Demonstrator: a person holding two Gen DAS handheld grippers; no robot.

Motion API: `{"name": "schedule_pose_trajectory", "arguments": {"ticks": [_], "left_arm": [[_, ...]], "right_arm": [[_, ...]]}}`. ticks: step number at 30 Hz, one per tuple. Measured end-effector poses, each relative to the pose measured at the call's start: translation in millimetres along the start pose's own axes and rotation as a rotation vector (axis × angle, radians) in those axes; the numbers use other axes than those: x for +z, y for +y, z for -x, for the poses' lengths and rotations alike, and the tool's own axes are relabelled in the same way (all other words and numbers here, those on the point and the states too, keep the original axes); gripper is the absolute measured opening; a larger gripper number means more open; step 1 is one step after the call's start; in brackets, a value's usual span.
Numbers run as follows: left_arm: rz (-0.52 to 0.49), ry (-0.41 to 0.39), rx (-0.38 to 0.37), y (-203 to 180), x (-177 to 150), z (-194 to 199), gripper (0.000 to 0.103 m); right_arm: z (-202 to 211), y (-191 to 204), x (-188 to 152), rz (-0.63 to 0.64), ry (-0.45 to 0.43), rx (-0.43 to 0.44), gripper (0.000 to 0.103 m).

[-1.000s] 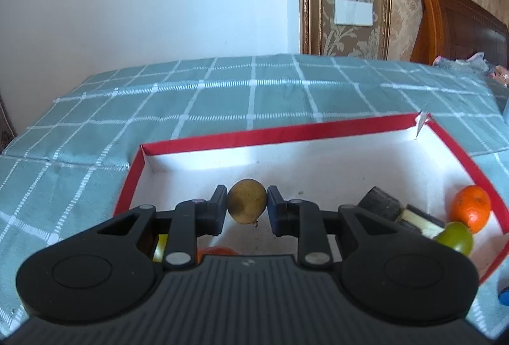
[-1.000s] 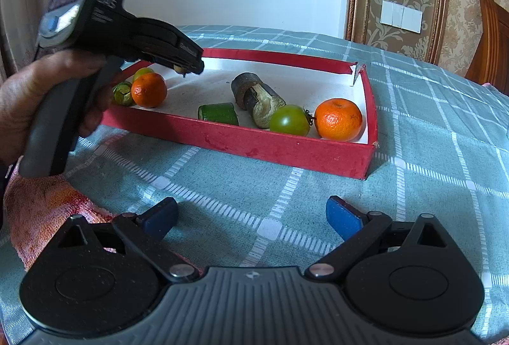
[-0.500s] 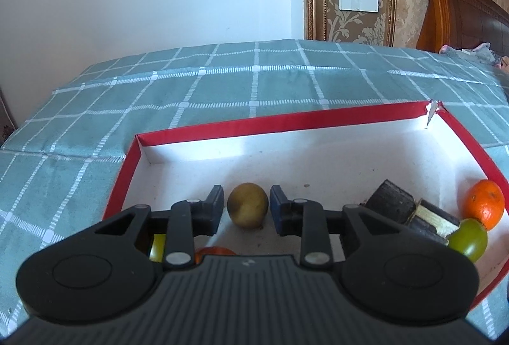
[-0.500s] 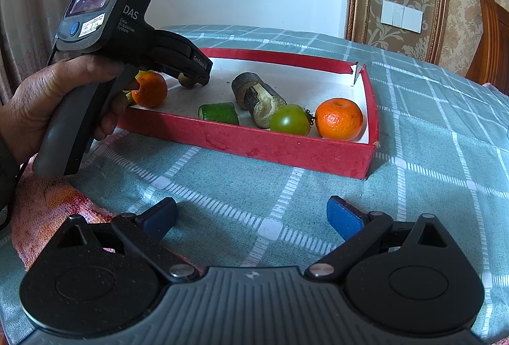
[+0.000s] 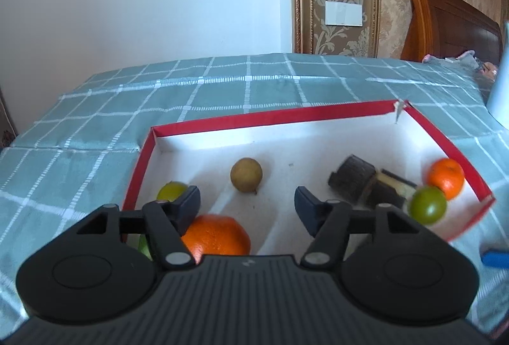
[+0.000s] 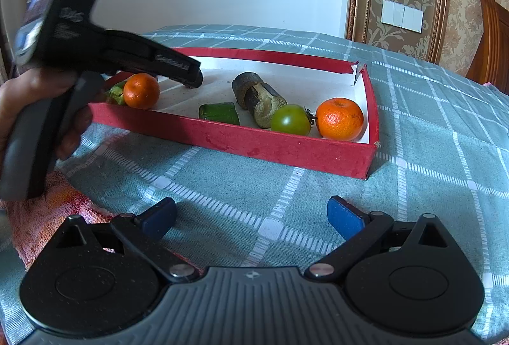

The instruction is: Organize fruits

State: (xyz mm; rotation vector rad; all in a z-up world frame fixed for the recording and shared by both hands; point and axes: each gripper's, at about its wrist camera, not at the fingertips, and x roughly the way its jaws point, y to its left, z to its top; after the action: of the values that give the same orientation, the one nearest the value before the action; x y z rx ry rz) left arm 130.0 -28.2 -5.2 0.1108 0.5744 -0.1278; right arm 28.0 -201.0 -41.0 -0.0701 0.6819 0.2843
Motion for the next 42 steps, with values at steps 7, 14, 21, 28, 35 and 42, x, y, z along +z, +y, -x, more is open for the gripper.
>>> {"name": "schedule_pose_trajectory", "arguments": {"ticks": [7, 14, 21, 28, 35, 42], "left_arm": [[0.076, -0.05, -0.028, 10.0, -24.5, 47.2, 0.088], [0.114, -0.049, 0.02, 16.5, -51.1, 76.9, 0.094], [0.168, -0.023, 0.016, 25.3, -74.7, 100.2, 0.102], [0.152, -0.046, 0.064, 29.8, -79.0, 123.7, 0.103], [0.157, -0.069, 0.072, 31.4, -78.1, 145.0, 0.103], [0.106, -0.077, 0.073, 20.9, -75.8, 159.9, 0.103]], "right_arm": [[-0.1, -0.1, 0.0, 0.0, 0.0, 0.0, 0.102], [-0.1, 0.1, 0.1, 0.0, 0.0, 0.0, 0.102], [0.7, 0.9, 0.1, -0.003, -0.005, -0.01, 0.102], [28.2, 15.0, -7.9, -0.045, -0.127, -0.101, 0.102], [49.2, 33.6, -7.6, -0.077, -0.198, -0.219, 0.102], [56.3, 32.8, -4.9, -0.16, -0.2, -0.205, 0.102]]}}
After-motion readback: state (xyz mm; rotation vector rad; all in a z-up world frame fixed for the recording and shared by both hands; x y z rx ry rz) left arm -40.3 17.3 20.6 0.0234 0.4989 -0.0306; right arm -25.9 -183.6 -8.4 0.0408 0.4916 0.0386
